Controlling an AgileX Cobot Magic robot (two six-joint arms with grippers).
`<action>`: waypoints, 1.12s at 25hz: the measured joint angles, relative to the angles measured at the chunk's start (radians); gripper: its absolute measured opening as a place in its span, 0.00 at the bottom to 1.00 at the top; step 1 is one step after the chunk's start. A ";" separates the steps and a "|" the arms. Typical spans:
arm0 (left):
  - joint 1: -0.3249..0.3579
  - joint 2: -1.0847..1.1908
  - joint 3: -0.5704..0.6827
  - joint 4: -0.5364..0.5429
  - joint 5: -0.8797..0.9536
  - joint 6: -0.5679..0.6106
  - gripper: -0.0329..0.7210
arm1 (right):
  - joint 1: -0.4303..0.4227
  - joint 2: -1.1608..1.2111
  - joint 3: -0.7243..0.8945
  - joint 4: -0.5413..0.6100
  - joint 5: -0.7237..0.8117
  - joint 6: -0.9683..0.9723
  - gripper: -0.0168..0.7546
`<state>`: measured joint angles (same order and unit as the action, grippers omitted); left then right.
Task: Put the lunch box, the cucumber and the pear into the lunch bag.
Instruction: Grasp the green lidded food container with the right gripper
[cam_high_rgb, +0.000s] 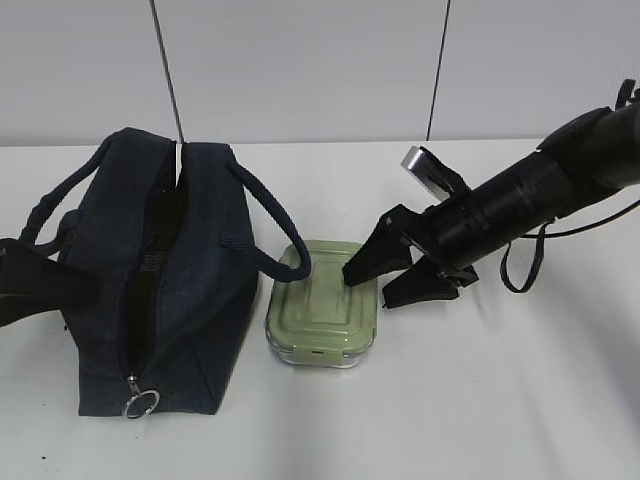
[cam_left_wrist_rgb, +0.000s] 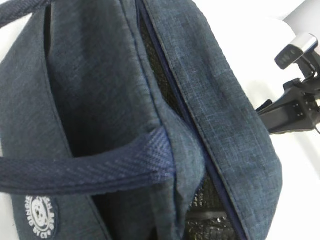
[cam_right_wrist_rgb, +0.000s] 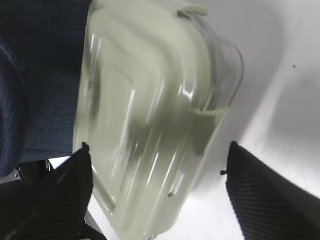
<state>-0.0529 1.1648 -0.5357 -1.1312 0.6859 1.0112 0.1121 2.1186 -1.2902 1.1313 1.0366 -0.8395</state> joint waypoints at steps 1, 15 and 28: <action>0.000 0.000 0.000 -0.001 0.000 0.000 0.02 | 0.002 0.000 0.000 0.000 -0.009 0.000 0.85; 0.000 0.000 0.000 -0.028 0.000 0.000 0.02 | 0.041 0.073 0.000 0.050 -0.009 0.000 0.78; 0.000 0.000 0.000 -0.028 0.000 0.000 0.02 | 0.042 0.077 -0.042 0.050 0.037 -0.006 0.53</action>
<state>-0.0529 1.1648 -0.5357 -1.1589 0.6859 1.0112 0.1546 2.1959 -1.3319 1.1808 1.0736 -0.8453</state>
